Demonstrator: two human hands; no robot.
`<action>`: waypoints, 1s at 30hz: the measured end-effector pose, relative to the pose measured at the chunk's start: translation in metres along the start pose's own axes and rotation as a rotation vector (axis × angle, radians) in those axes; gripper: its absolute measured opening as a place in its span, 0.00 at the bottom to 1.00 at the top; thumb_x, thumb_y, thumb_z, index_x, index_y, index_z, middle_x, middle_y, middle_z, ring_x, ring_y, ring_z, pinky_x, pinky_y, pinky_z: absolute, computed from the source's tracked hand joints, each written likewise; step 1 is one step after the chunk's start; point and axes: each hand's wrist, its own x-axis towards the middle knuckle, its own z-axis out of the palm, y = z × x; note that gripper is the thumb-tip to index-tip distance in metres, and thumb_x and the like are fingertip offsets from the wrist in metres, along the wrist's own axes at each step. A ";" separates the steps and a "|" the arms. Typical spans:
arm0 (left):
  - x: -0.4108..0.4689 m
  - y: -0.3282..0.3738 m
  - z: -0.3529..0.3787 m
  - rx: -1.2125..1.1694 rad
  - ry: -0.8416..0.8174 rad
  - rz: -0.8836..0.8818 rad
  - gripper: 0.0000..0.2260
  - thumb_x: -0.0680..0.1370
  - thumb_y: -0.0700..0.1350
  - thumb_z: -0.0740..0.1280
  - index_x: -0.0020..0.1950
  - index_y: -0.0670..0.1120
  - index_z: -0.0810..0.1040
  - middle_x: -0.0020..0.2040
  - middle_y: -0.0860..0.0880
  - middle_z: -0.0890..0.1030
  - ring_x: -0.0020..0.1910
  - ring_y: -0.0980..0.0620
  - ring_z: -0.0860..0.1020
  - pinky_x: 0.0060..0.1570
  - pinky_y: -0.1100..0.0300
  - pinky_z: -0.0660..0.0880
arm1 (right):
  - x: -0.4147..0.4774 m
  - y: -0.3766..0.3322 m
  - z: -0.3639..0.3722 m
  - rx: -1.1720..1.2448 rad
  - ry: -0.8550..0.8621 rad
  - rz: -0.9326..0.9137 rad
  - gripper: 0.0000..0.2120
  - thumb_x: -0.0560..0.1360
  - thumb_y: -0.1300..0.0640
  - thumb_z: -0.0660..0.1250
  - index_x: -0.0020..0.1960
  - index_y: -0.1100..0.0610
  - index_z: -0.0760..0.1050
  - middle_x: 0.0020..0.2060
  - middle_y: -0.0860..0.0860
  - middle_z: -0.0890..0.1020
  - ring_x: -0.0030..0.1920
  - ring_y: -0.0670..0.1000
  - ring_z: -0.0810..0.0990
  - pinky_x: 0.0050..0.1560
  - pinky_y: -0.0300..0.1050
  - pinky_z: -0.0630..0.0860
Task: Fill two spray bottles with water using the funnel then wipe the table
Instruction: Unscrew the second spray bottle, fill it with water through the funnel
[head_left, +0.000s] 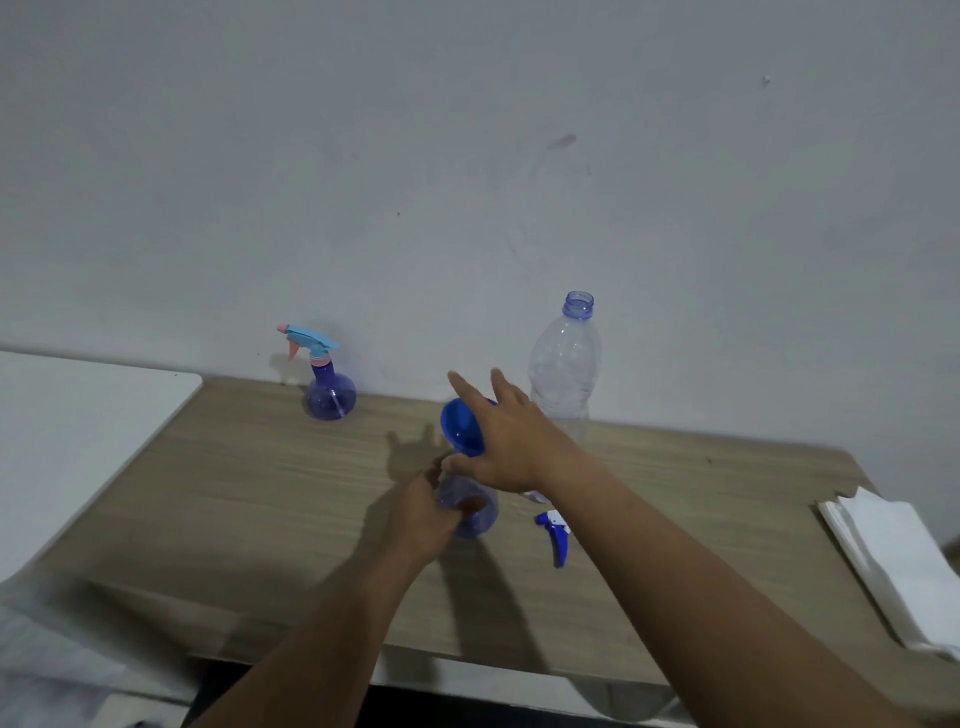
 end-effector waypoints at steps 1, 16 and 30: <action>0.001 -0.002 -0.001 0.006 0.003 0.006 0.17 0.72 0.37 0.76 0.59 0.45 0.77 0.44 0.54 0.79 0.42 0.56 0.79 0.33 0.79 0.70 | 0.005 0.003 0.000 0.030 -0.033 0.034 0.47 0.74 0.37 0.69 0.81 0.41 0.43 0.80 0.60 0.51 0.76 0.64 0.60 0.74 0.58 0.64; 0.007 -0.008 -0.007 0.085 -0.061 0.102 0.26 0.75 0.42 0.74 0.70 0.51 0.70 0.58 0.57 0.77 0.57 0.58 0.75 0.49 0.71 0.69 | -0.027 0.007 -0.009 0.450 0.276 0.073 0.28 0.70 0.51 0.73 0.64 0.43 0.61 0.58 0.52 0.63 0.52 0.55 0.75 0.51 0.44 0.73; 0.011 -0.019 -0.005 -0.041 -0.072 0.149 0.25 0.75 0.38 0.73 0.69 0.51 0.72 0.53 0.52 0.79 0.51 0.54 0.79 0.36 0.79 0.70 | -0.094 0.045 0.120 0.847 0.465 0.326 0.36 0.63 0.60 0.79 0.66 0.42 0.69 0.58 0.45 0.71 0.55 0.45 0.77 0.55 0.36 0.76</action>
